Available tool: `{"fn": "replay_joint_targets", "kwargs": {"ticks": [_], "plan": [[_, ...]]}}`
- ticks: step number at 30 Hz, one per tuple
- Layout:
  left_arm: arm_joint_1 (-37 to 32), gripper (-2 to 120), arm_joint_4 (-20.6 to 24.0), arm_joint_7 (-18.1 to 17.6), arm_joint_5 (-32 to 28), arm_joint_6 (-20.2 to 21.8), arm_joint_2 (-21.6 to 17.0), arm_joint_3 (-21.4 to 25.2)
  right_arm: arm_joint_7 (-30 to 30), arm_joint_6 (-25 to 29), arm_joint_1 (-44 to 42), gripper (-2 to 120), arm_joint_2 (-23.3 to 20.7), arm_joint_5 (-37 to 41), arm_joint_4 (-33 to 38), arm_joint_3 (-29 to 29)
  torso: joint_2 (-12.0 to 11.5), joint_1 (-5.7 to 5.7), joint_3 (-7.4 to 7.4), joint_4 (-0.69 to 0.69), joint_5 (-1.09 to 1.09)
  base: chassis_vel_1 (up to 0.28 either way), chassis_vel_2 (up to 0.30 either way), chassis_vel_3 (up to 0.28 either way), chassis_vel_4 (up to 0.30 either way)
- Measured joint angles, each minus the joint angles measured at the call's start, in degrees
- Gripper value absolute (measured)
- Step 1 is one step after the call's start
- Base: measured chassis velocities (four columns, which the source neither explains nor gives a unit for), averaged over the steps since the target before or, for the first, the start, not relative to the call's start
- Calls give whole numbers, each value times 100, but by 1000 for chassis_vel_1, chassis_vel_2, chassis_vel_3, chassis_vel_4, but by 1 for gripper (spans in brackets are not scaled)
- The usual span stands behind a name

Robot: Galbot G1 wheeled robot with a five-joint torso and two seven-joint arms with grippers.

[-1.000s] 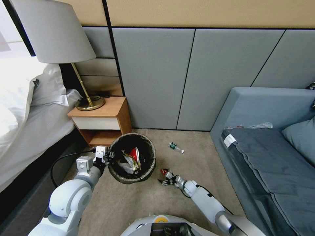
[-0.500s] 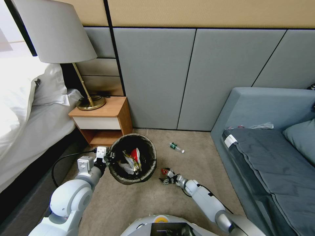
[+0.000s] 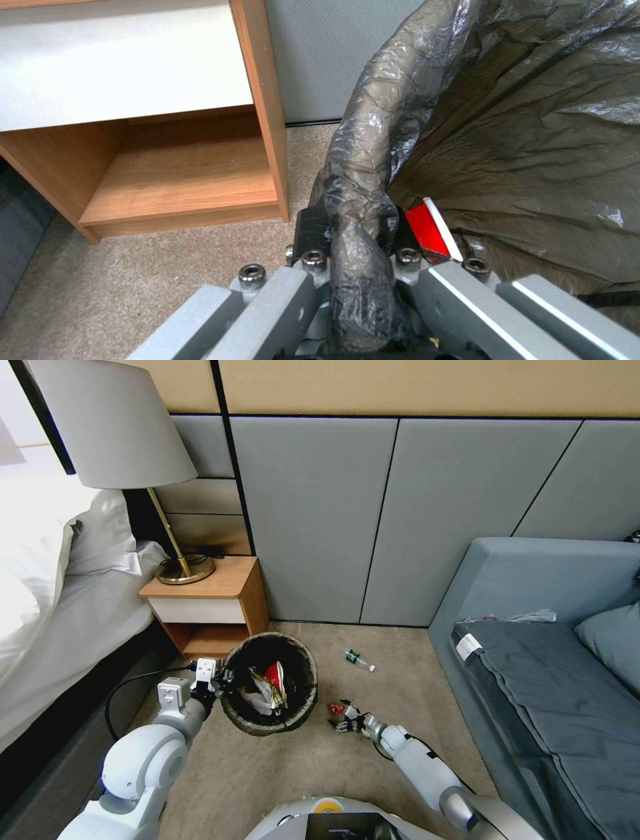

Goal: Pick up the trash bin, then pick up the garbage from the floor and place it into the trash bin.

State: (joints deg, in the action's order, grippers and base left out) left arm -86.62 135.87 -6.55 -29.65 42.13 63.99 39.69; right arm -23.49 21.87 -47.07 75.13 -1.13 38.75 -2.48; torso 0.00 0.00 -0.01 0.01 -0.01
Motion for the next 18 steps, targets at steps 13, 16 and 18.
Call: {"fn": "replay_joint_targets", "kwargs": {"ticks": [13,16,18], "plan": [[56,1,-68,17,-7,0,-63,-35,13,45,17,75,80,-8,-137,121,0,0,1,-2,0,0,0,0,0],[68,1,-75,18,-8,0,-70,-47,14,51,1,69,81,-10,-137,142,0,0,0,-1,3,0,0,0,0],[80,1,-84,20,-9,0,-73,-59,14,55,-14,63,81,-18,-131,160,0,0,0,0,2,0,0,0,0]]}}
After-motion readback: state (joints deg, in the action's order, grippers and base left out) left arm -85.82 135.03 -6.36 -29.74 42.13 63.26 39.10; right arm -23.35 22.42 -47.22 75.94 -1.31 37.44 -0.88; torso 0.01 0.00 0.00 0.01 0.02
